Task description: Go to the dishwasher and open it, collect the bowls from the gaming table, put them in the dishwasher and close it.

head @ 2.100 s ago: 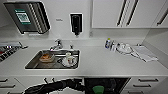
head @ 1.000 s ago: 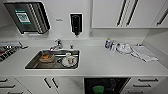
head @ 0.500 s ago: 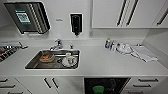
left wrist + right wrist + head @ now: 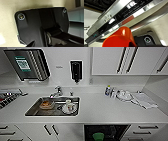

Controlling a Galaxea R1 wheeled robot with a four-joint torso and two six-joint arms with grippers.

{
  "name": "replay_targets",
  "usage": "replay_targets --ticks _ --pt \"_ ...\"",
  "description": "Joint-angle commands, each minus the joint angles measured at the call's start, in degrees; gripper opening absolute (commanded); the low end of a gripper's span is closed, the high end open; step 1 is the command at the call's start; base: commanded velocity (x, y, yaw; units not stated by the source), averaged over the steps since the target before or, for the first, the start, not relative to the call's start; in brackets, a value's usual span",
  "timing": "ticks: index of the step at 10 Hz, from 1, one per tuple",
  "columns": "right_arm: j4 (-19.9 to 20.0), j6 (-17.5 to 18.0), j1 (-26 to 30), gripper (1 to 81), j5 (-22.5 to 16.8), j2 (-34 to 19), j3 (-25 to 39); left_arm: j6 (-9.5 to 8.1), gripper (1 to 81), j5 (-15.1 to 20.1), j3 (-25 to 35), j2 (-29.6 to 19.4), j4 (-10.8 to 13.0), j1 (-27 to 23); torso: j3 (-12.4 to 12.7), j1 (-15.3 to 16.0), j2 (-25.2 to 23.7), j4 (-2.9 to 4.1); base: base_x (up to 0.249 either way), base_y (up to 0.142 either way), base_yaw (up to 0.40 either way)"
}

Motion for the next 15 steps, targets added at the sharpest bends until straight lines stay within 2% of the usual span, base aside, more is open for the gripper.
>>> replay_targets --ticks 1,5,7,9,12,15 --pt "-0.1 1.3 6.3 1.0 -1.3 -5.0 4.4 3.39 81.1 1.8 -5.8 3.9 -0.4 0.6 0.0 0.0 0.0 0.00 0.000 0.000 0.000" --pt "0.0 2.7 10.7 1.0 -1.6 -8.9 9.2 3.56 81.1 -0.9 -11.5 8.0 1.2 1.9 0.0 0.0 0.0 0.00 0.000 0.000 0.000" --pt "-0.1 4.5 13.5 1.0 -1.7 -10.0 10.3 3.56 81.1 -1.1 -12.1 8.2 1.2 2.4 0.0 0.0 0.0 0.00 0.000 0.000 0.000" --pt "-0.1 5.8 17.1 1.0 -1.9 -9.0 9.9 3.56 81.1 -1.9 -12.1 8.2 1.2 3.3 0.0 0.0 0.0 0.00 0.000 0.000 0.000" --pt "-0.1 6.3 22.9 1.0 -7.3 -5.7 9.4 3.56 81.1 -2.8 -12.1 8.4 1.1 4.2 0.0 0.0 0.0 0.00 0.000 0.000 0.000" --pt "0.8 6.8 26.5 1.0 -9.1 -2.8 6.6 3.56 81.1 -2.9 -12.1 8.6 1.0 4.6 0.0 0.0 0.0 0.00 0.000 0.000 0.000"
